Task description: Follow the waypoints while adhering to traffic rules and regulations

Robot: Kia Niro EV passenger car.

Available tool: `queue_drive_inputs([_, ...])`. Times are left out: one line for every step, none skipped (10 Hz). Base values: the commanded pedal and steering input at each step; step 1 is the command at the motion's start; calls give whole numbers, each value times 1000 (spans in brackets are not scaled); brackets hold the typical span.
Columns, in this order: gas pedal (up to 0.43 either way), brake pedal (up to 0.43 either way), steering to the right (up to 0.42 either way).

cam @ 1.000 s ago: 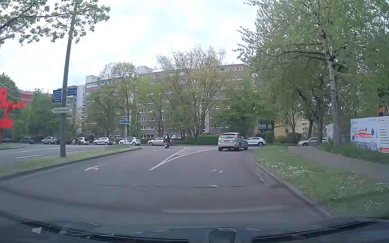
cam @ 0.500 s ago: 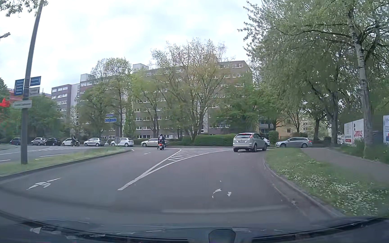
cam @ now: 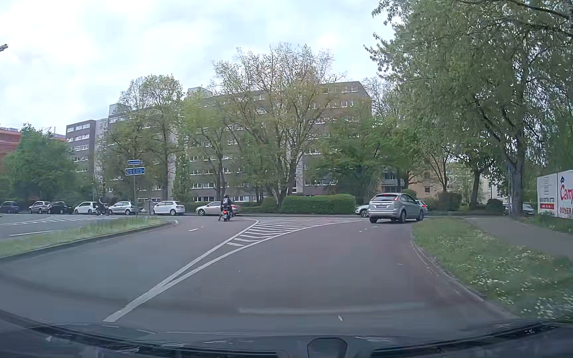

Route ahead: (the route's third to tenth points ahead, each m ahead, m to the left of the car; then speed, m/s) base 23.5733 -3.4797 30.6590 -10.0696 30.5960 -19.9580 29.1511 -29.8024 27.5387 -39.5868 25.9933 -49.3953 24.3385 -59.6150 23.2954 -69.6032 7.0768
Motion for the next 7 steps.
queue_drive_inputs([0, 0, 26])
queue_drive_inputs([0, 0, 31])
queue_drive_inputs([0, 0, 31])
queue_drive_inputs([0, 0, 34])
queue_drive_inputs([0, 0, 37])
queue_drive_inputs([0, 0, 40])
queue_drive_inputs([0, 0, 45])
